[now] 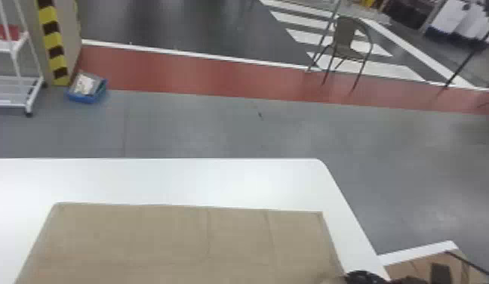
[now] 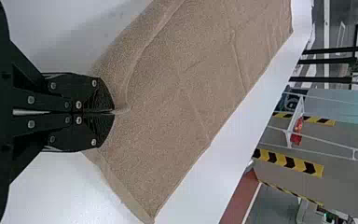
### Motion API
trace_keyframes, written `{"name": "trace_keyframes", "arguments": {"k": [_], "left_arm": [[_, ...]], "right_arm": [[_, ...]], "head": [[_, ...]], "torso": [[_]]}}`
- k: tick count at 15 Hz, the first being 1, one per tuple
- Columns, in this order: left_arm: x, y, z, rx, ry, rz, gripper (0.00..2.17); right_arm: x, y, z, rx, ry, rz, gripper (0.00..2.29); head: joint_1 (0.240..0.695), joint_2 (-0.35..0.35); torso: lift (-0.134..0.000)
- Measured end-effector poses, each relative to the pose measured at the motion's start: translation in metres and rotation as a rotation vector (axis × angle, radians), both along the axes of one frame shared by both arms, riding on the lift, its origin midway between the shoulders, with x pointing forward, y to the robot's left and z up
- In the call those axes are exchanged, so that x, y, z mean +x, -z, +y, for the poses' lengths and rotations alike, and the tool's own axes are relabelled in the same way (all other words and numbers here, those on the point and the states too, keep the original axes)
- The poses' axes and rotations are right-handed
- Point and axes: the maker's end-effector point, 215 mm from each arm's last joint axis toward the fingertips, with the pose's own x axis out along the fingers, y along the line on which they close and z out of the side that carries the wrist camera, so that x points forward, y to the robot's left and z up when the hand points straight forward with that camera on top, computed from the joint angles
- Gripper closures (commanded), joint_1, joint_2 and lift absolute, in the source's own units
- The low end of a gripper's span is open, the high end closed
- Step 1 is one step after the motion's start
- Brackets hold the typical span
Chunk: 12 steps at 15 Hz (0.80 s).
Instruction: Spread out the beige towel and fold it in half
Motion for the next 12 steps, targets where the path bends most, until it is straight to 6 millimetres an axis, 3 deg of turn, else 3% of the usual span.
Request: {"name": "trace_keyframes", "arguments": {"k": [1,2,3,4,8,10,12], "left_arm": [[0.0,-0.001,0.002,0.003,-0.002,-0.001,1.02],[0.001,-0.002,0.003,0.005,-0.004,-0.004,0.71],[0.002,-0.003,0.005,0.008,-0.006,-0.008,0.28],[0.003,-0.005,0.008,0.014,-0.009,-0.012,0.14],[0.009,-0.012,0.041,0.079,-0.051,-0.031,0.14],[0.018,-0.02,0.052,0.087,-0.069,-0.055,0.14],[0.033,-0.03,0.047,0.072,-0.065,-0.102,0.15]], "right_arm": [[0.0,0.0,-0.001,0.003,0.004,0.004,0.34],[0.0,0.0,-0.002,0.01,0.013,0.012,0.06],[-0.002,0.0,-0.005,0.022,0.024,0.025,0.01],[-0.003,-0.001,-0.007,0.036,0.035,0.041,0.01],[-0.006,-0.028,-0.041,0.122,0.135,0.062,0.1],[0.001,-0.044,-0.063,0.173,0.217,0.043,0.4],[0.009,-0.053,-0.074,0.239,0.29,0.022,0.77]], "head": [[0.695,-0.35],[0.695,-0.35],[0.695,-0.35],[0.695,-0.35],[0.695,-0.35],[0.695,-0.35],[0.695,-0.35]], "torso": [[0.0],[0.0],[0.0],[0.0],[0.0],[0.0],[0.0]]}}
